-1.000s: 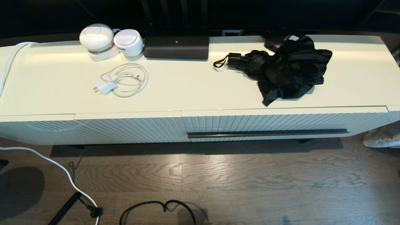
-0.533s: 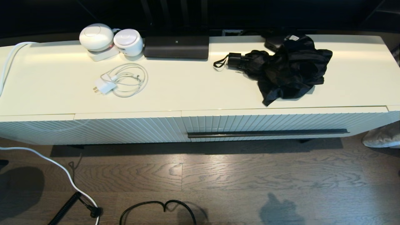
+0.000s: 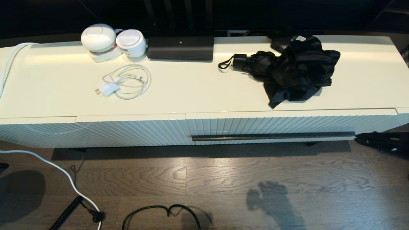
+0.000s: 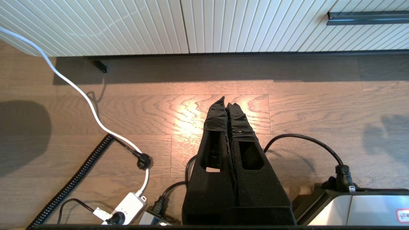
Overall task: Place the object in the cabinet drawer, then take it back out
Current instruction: Open the drawer
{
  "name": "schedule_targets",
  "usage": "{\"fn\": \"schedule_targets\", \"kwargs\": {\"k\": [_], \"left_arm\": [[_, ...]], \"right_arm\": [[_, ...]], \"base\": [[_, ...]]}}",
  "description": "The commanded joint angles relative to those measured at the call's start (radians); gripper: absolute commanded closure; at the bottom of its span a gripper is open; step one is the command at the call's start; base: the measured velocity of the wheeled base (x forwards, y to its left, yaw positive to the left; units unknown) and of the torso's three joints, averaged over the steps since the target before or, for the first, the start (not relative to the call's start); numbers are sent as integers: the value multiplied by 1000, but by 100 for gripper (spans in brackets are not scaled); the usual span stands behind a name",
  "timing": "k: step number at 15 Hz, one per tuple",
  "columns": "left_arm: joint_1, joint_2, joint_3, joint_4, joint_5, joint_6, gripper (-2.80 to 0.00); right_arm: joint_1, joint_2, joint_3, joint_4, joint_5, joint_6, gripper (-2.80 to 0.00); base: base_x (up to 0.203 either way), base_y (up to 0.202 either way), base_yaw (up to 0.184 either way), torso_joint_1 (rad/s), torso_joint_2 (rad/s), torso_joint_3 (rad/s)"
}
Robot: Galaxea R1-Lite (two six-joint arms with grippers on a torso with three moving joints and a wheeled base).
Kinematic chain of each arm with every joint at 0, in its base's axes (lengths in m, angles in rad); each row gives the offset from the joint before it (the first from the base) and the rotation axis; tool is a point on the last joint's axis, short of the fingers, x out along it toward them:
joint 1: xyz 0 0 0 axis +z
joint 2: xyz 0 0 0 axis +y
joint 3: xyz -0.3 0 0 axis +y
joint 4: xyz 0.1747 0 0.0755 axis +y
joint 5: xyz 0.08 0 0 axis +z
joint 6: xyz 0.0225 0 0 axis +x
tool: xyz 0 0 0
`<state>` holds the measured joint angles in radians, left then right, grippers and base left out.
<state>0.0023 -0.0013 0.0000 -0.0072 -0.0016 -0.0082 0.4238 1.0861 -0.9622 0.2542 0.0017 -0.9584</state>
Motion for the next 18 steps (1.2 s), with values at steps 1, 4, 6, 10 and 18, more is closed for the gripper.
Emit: {"fn": "schedule_targets", "kwargs": {"k": [1,4,6,10,18], "left_arm": [[-1,-2,0,0,0,1,0],[0,-2,0,0,0,0,0],[-1,-2,0,0,0,-1,0],[-1,-2,0,0,0,-1,0],[0,-1,0,0,0,0,0]], "right_arm": [[54,142,0,-9,-45,-16,0],[60,246,36,-41,-99,-53,0],[63,309,58,-111,-115,-95,0],[64,426,139,-337,-117,-160,-280],[24,488,254,-522,-121,-210,-280]], "base": [[0,0,0,0,0,0],[0,0,0,0,0,0],[0,0,0,0,0,0],[0,0,0,0,0,0],[0,0,0,0,0,0]]}}
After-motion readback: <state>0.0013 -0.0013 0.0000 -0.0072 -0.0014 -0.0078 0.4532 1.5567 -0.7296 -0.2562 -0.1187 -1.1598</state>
